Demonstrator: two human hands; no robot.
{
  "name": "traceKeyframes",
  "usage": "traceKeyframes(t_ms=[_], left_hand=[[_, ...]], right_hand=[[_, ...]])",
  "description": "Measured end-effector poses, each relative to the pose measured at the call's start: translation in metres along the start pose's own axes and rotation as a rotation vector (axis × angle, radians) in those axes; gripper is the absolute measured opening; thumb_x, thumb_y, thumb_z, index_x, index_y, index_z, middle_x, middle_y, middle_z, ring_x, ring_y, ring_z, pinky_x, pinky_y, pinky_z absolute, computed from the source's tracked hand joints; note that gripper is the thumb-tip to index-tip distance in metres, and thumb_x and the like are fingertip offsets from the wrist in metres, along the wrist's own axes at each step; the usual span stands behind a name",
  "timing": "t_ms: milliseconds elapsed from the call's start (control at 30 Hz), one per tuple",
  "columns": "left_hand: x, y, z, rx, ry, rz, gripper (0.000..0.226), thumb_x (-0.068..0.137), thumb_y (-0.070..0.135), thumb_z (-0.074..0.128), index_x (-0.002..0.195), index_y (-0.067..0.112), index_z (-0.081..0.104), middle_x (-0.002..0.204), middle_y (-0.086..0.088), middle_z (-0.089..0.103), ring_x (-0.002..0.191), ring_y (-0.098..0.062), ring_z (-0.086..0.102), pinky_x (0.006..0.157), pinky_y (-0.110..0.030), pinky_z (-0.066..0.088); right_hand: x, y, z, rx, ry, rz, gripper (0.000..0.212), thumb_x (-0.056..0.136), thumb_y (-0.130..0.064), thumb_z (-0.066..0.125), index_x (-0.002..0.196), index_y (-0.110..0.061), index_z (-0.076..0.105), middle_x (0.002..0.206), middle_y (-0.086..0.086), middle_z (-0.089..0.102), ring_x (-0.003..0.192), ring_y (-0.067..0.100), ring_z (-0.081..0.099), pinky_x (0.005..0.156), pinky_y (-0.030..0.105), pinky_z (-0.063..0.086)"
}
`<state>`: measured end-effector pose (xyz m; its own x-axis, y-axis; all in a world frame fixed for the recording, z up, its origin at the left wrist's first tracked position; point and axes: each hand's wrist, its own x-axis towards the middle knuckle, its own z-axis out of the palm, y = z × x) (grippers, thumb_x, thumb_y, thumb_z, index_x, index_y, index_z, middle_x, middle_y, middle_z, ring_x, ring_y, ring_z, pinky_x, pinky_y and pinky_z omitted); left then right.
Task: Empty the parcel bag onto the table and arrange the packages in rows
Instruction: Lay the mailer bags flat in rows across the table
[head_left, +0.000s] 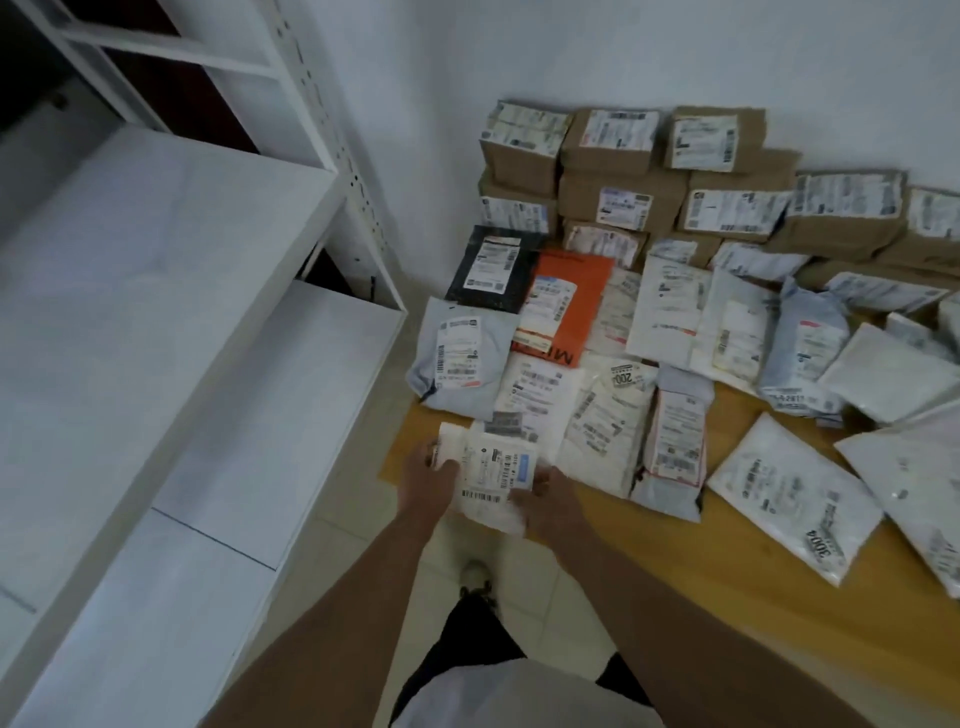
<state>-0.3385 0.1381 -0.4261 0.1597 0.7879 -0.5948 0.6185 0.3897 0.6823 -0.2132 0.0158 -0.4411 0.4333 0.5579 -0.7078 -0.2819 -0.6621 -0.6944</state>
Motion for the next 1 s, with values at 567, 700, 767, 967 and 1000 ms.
traceKeyframes(t_ms=[567, 700, 767, 967, 1000], left_hand=[[0.081, -0.011, -0.056, 0.205, -0.006, 0.067, 0.053, 0.084, 0.020, 0.061, 0.135, 0.019, 0.048, 0.128, -0.005, 0.059, 0.111, -0.026, 0.059, 0.090, -0.046, 0.054], [0.086, -0.011, -0.053, 0.256, 0.056, 0.049, 0.054, 0.082, 0.019, 0.059, 0.134, 0.020, 0.048, 0.129, -0.006, 0.057, 0.114, -0.029, 0.056, 0.095, -0.051, 0.049], [0.085, -0.010, -0.054, 0.252, 0.054, 0.031, 0.053, 0.083, 0.018, 0.059, 0.134, 0.019, 0.047, 0.130, -0.006, 0.056, 0.114, -0.029, 0.057, 0.096, -0.050, 0.048], [0.074, 0.001, -0.044, 0.400, 0.206, 0.077, 0.065, 0.088, 0.026, 0.059, 0.145, 0.010, 0.033, 0.146, -0.016, 0.038, 0.134, -0.036, 0.034, 0.111, -0.050, 0.025], [0.068, 0.005, -0.039, 0.419, 0.246, 0.126, 0.066, 0.088, 0.026, 0.060, 0.145, 0.007, 0.032, 0.147, -0.018, 0.035, 0.135, -0.037, 0.031, 0.111, -0.050, 0.023]], right_hand=[[0.035, -0.031, 0.098, -0.265, 0.172, 0.018, 0.026, 0.097, -0.017, 0.054, 0.123, -0.012, 0.056, 0.120, 0.003, 0.065, 0.106, 0.023, 0.063, 0.077, 0.029, 0.051], [0.039, -0.034, 0.101, -0.296, 0.171, 0.010, 0.026, 0.097, -0.021, 0.053, 0.121, -0.013, 0.058, 0.119, 0.004, 0.067, 0.103, 0.022, 0.064, 0.078, 0.032, 0.051], [0.039, -0.035, 0.102, -0.299, 0.163, 0.017, 0.026, 0.098, -0.019, 0.053, 0.122, -0.012, 0.057, 0.120, 0.005, 0.066, 0.104, 0.023, 0.063, 0.076, 0.029, 0.048], [0.030, -0.046, 0.088, -0.356, 0.167, 0.050, 0.031, 0.099, -0.025, 0.050, 0.126, -0.010, 0.050, 0.119, 0.009, 0.062, 0.106, 0.027, 0.061, 0.084, 0.036, 0.050], [0.025, -0.047, 0.080, -0.380, 0.190, 0.053, 0.029, 0.100, -0.025, 0.046, 0.125, -0.011, 0.048, 0.115, 0.009, 0.062, 0.104, 0.028, 0.061, 0.084, 0.037, 0.049]])
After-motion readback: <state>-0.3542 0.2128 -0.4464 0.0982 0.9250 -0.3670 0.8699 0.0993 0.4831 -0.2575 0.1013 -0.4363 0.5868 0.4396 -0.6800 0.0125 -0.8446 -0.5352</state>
